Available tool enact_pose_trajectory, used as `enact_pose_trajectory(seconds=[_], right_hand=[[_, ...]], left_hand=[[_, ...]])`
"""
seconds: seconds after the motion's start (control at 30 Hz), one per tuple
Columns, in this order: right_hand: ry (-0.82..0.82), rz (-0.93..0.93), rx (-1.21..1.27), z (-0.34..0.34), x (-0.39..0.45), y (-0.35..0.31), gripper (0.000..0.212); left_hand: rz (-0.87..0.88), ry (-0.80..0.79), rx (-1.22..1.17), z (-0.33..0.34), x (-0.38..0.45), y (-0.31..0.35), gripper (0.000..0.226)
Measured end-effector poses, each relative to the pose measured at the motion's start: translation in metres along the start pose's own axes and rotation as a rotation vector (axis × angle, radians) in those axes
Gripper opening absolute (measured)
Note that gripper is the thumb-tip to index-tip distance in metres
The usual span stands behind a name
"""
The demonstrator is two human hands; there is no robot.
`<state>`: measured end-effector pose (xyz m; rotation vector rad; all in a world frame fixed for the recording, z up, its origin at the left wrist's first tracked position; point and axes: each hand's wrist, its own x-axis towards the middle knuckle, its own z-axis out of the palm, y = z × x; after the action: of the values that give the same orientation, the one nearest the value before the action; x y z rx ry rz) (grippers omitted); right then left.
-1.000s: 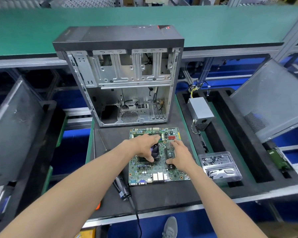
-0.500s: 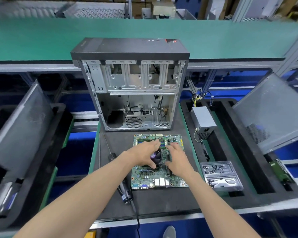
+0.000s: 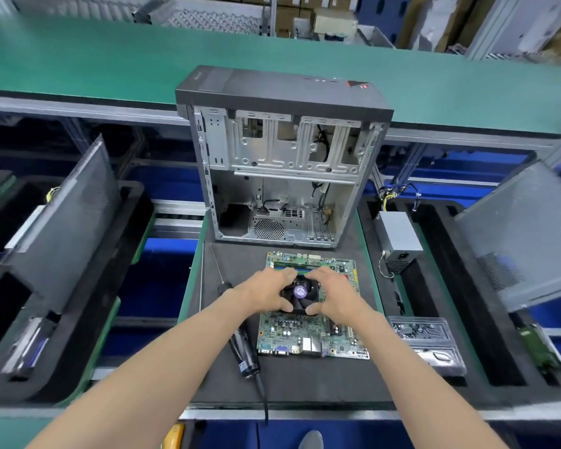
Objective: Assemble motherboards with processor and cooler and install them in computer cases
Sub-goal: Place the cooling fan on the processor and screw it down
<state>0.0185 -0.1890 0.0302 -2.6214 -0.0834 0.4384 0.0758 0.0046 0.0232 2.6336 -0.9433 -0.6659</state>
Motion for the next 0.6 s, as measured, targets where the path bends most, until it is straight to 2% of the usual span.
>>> enact_pose_trajectory(seconds=[0.1,0.23,0.3,0.43,0.53,0.6], right_hand=[[0.016,0.0,-0.011,0.003,-0.001,-0.002,0.082],[0.021,-0.011,-0.017,0.001,0.001,-0.001,0.082],[0.028,-0.01,-0.031,0.002,0.0,-0.003,0.082],[0.024,-0.008,-0.066,0.002,-0.001,-0.008,0.08],[-0.01,0.009,-0.1,-0.002,-0.003,-0.013,0.081],[-0.026,0.013,-0.136,-0.003,-0.005,-0.018,0.08]], left_hand=[[0.022,-0.031,0.065,0.0,0.001,0.002,0.051],[0.016,-0.06,0.106,0.0,0.004,0.001,0.074],[0.014,-0.066,0.099,0.0,0.004,0.001,0.078],[0.01,-0.058,0.1,0.0,0.003,0.002,0.073],[0.05,0.018,0.145,0.001,-0.003,0.005,0.061],[0.046,0.077,0.136,0.003,-0.01,0.005,0.062]])
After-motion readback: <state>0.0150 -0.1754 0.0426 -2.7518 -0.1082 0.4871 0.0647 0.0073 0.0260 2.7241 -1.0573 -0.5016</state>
